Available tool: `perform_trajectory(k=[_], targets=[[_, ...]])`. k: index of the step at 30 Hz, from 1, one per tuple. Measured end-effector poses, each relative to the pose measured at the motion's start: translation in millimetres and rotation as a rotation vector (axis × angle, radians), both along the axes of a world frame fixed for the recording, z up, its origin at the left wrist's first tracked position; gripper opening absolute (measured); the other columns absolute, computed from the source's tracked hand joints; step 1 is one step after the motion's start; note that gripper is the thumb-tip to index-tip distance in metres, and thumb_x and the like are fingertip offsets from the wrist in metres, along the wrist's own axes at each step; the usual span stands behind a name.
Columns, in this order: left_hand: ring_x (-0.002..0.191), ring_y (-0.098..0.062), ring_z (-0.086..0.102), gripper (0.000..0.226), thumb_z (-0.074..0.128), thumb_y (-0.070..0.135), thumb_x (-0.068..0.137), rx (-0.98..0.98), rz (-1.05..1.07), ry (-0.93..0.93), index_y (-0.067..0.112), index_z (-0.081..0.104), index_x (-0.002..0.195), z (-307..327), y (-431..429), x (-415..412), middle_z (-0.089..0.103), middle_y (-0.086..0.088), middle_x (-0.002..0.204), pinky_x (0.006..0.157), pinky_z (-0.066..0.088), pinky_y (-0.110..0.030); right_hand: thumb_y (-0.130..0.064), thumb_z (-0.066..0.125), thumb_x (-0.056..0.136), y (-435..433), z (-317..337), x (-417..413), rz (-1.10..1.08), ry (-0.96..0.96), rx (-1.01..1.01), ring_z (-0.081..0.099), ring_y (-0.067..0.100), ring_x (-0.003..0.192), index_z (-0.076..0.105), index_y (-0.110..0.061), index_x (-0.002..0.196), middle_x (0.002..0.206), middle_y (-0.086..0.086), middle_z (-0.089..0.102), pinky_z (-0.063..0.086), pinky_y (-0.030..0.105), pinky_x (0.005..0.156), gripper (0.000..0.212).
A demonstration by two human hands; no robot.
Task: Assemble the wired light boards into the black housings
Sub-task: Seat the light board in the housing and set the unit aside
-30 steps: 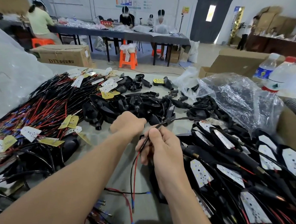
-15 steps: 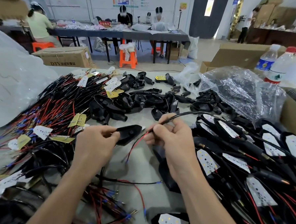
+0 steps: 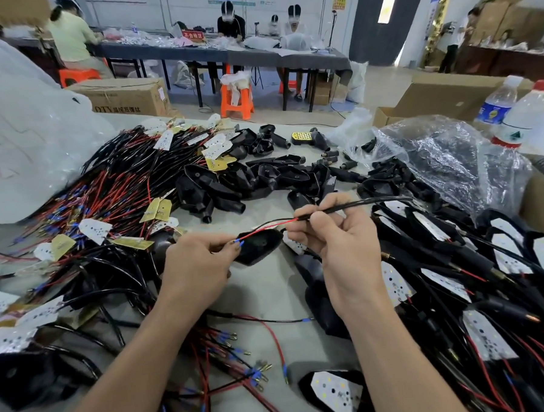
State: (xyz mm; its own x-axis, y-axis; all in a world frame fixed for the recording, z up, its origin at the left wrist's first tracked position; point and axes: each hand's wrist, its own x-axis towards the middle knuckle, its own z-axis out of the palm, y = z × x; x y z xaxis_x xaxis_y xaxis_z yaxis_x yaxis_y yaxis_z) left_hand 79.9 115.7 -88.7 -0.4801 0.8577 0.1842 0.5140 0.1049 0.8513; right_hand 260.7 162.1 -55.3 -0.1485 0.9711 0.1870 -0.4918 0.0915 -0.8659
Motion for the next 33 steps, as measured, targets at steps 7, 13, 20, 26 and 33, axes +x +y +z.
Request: perform_trajectory(k=[7,13,20,26,33], targets=[[0.061,-0.019,0.072,0.042,0.069,0.021,0.091,-0.026,0.048,-0.224,0.06,0.075,0.076,0,4,-7,0.075,0.0,0.065,0.069,0.063,-0.039,0.016,0.046,0.095,6,-12,0,-0.178,-0.16,-0.036,0.071,0.028,0.064,0.054,-0.009,0.091,0.078,0.012,0.073,0.06,0.03,0.062,0.027],[0.064,-0.011,0.072,0.03,0.074,0.017,0.085,0.018,-0.004,-0.325,0.045,0.082,0.081,-4,5,-3,0.076,0.001,0.069,0.068,0.063,-0.033,0.015,0.045,0.096,5,-13,-4,-0.159,-0.186,-0.011,0.074,0.028,0.065,0.053,-0.008,0.093,0.075,0.01,0.073,0.06,0.029,0.062,0.024],[0.055,-0.011,0.068,0.024,0.07,0.0,0.093,0.084,0.031,-0.689,0.016,0.081,0.08,5,4,-1,0.075,-0.007,0.068,0.055,0.056,-0.019,0.016,0.041,0.099,2,-10,-6,-0.029,0.041,-0.068,0.073,0.03,0.069,0.051,-0.008,0.095,0.082,0.015,0.071,0.061,0.031,0.065,0.026],[0.053,-0.01,0.068,0.016,0.062,0.001,0.097,0.108,-0.019,-0.947,0.006,0.076,0.091,9,5,0,0.074,-0.008,0.066,0.056,0.057,-0.018,0.02,0.046,0.091,2,-10,0,-0.107,-0.078,-0.004,0.06,0.014,0.054,0.052,-0.011,0.087,0.076,0.011,0.073,0.049,0.02,0.053,0.032],[0.055,-0.009,0.068,0.021,0.064,0.001,0.096,0.162,-0.011,-0.949,0.01,0.078,0.084,10,4,-1,0.072,-0.005,0.064,0.057,0.057,-0.018,0.018,0.051,0.083,2,-15,1,-0.146,-0.25,0.056,0.043,0.014,0.051,0.057,-0.013,0.081,0.075,0.012,0.075,0.036,0.018,0.048,0.032]])
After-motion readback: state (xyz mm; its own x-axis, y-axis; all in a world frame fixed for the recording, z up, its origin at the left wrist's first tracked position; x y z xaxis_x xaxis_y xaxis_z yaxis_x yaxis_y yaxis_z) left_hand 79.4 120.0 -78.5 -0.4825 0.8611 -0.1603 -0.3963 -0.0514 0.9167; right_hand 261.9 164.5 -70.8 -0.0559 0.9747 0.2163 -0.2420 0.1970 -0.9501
